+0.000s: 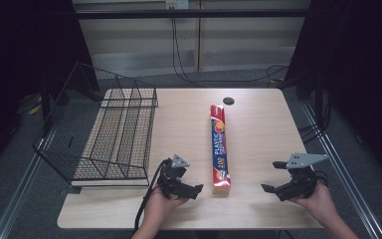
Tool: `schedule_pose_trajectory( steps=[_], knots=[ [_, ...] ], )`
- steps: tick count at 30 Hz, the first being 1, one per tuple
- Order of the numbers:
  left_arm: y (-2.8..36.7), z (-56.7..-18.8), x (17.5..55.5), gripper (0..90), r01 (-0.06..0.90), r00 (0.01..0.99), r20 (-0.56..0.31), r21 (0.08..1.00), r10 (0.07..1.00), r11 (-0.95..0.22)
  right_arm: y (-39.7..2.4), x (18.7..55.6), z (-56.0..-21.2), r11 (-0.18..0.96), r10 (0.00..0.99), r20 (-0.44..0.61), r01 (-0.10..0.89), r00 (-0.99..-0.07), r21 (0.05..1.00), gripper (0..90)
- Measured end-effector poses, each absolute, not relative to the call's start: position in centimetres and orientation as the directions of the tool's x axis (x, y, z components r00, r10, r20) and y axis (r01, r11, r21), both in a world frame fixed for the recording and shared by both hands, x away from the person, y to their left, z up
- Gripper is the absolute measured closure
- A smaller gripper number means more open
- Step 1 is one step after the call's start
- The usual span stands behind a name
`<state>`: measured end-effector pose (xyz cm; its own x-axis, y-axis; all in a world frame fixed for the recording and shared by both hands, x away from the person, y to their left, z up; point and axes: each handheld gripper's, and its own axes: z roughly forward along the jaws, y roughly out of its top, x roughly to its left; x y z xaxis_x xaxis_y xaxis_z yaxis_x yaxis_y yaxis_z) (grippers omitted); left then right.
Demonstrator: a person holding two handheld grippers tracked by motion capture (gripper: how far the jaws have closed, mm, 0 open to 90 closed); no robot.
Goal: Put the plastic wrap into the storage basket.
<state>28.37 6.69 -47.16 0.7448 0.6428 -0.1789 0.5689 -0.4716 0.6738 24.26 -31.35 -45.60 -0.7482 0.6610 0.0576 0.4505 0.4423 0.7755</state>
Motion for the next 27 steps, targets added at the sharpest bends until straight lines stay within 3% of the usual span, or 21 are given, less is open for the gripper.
schedule_pose_trajectory(
  steps=[15,26,27],
  knots=[
    [5.9,-45.4,29.5,7.0,0.615,0.724,-0.241,0.649,0.646,-0.447,-31.7,24.1,-45.7,0.437,0.669,0.061,0.459,-0.740,0.773,7.4],
    [3.8,-43.6,31.7,10.8,0.644,0.696,-0.288,0.656,0.658,-0.393,-31.8,24.0,-45.7,0.435,0.666,0.068,0.460,-0.743,0.774,7.4],
    [3.6,-43.5,32.0,14.6,0.652,0.690,-0.296,0.651,0.661,-0.389,-31.9,24.0,-45.7,0.431,0.666,0.073,0.462,-0.743,0.775,7.4]
  ],
)
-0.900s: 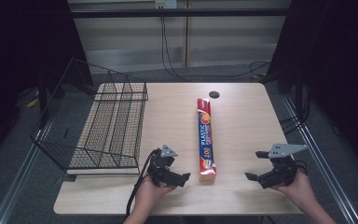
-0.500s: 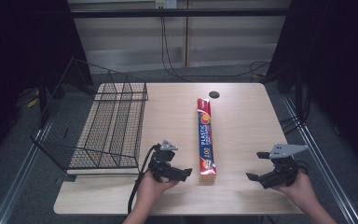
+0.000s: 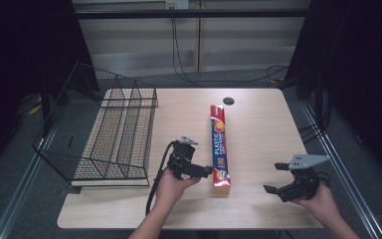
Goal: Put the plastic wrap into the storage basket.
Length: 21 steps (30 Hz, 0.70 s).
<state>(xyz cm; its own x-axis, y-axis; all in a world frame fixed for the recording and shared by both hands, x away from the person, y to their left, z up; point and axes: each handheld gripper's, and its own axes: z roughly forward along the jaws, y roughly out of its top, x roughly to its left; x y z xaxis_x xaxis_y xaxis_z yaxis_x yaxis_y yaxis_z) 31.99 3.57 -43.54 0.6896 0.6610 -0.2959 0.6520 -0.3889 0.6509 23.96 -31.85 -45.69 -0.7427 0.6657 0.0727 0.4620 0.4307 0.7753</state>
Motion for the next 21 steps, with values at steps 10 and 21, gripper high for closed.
schedule_pose_trajectory(
  steps=[10,21],
  knots=[
    [1.5,-43.3,34.8,15.2,0.689,0.649,-0.301,0.623,0.699,-0.371,-32.0,24.1,-45.7,0.423,0.666,0.077,0.460,-0.742,0.781,7.1],
    [-1.5,-42.9,37.6,14.6,0.717,0.616,-0.281,0.586,0.736,-0.377,-32.0,24.2,-45.6,0.411,0.662,0.087,0.457,-0.745,0.789,7.3]
  ],
)
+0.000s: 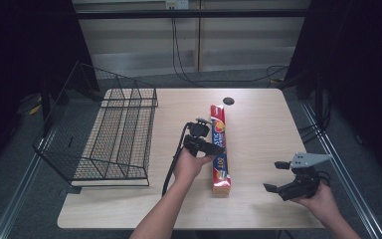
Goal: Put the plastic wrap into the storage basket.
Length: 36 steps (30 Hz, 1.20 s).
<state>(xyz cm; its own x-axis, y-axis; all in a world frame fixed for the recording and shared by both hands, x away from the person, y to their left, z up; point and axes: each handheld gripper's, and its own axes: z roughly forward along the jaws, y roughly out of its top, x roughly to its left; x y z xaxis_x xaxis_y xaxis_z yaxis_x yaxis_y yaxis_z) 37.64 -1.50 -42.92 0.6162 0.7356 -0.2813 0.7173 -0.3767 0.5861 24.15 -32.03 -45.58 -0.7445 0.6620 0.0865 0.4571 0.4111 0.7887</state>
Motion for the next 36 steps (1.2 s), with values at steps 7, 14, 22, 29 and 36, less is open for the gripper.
schedule_pose_trajectory(
  steps=[7,14,22,29,36],
  knots=[
    [-2.6,-43.3,39.0,14.4,0.740,0.589,-0.272,0.559,0.761,-0.373,-32.1,24.2,-45.5,0.406,0.664,0.084,0.452,-0.743,0.794,7.4],
    [-3.3,-43.7,40.3,14.3,0.762,0.570,-0.285,0.534,0.771,-0.367,-32.1,24.3,-45.6,0.404,0.664,0.088,0.456,-0.742,0.793,7.3],
    [-4.0,-44.3,41.3,14.7,0.778,0.543,-0.264,0.516,0.798,-0.359,-32.1,24.3,-45.5,0.401,0.661,0.091,0.453,-0.744,0.796,7.4],
    [-4.5,-44.9,42.0,14.9,0.792,0.522,-0.260,0.501,0.812,-0.349,-32.1,24.4,-45.5,0.396,0.664,0.092,0.453,-0.742,0.799,7.6],
    [-4.9,-45.4,42.6,14.8,0.808,0.498,-0.277,0.492,0.821,-0.324,-32.2,24.4,-45.6,0.392,0.664,0.099,0.457,-0.741,0.798,7.8]
  ],
)
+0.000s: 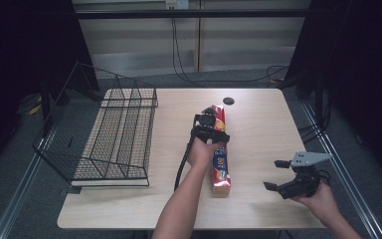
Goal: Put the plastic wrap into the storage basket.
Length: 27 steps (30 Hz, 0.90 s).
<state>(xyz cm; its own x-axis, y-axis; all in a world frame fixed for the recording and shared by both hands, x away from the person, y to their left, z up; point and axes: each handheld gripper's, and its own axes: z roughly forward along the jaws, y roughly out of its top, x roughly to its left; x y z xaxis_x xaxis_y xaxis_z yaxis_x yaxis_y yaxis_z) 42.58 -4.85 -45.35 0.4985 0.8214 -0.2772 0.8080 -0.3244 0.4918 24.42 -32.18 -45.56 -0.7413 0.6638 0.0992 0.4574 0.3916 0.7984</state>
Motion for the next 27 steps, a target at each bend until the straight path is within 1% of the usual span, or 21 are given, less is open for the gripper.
schedule_pose_trajectory(
  steps=[11,13,15,16,17,19,21,27],
  knots=[
    [-5.5,-45.7,42.9,14.2,0.811,0.498,-0.266,0.479,0.825,-0.335,-32.1,24.5,-45.5,0.393,0.659,0.098,0.453,-0.746,0.800,7.9],
    [-5.4,-45.7,42.9,18.3,0.809,0.507,-0.276,0.481,0.817,-0.339,-32.1,24.6,-45.5,0.392,0.663,0.099,0.456,-0.742,0.799,7.9],
    [-5.4,-45.7,42.9,26.1,0.804,0.520,-0.291,0.484,0.803,-0.345,-32.1,24.6,-45.5,0.390,0.662,0.101,0.456,-0.743,0.800,8.0],
    [-5.6,-45.7,42.8,26.2,0.807,0.515,-0.300,0.484,0.803,-0.337,-32.0,24.6,-45.5,0.388,0.662,0.102,0.456,-0.742,0.801,8.1],
    [-5.6,-45.7,42.9,26.2,0.800,0.525,-0.282,0.487,0.803,-0.351,-32.0,24.6,-45.5,0.386,0.661,0.105,0.457,-0.743,0.801,8.3],
    [-5.6,-45.8,42.9,25.7,0.800,0.527,-0.283,0.484,0.801,-0.355,-32.0,24.7,-45.5,0.386,0.664,0.103,0.457,-0.741,0.802,8.5],
    [-5.5,-45.9,43.1,25.7,0.813,0.514,-0.301,0.468,0.803,-0.345,-32.0,24.7,-45.4,0.381,0.665,0.108,0.460,-0.739,0.802,8.5],
    [-5.9,-45.9,43.1,25.6,0.810,0.516,-0.272,0.465,0.813,-0.358,-32.0,24.8,-45.4,0.379,0.664,0.109,0.459,-0.739,0.803,8.6]
  ],
)
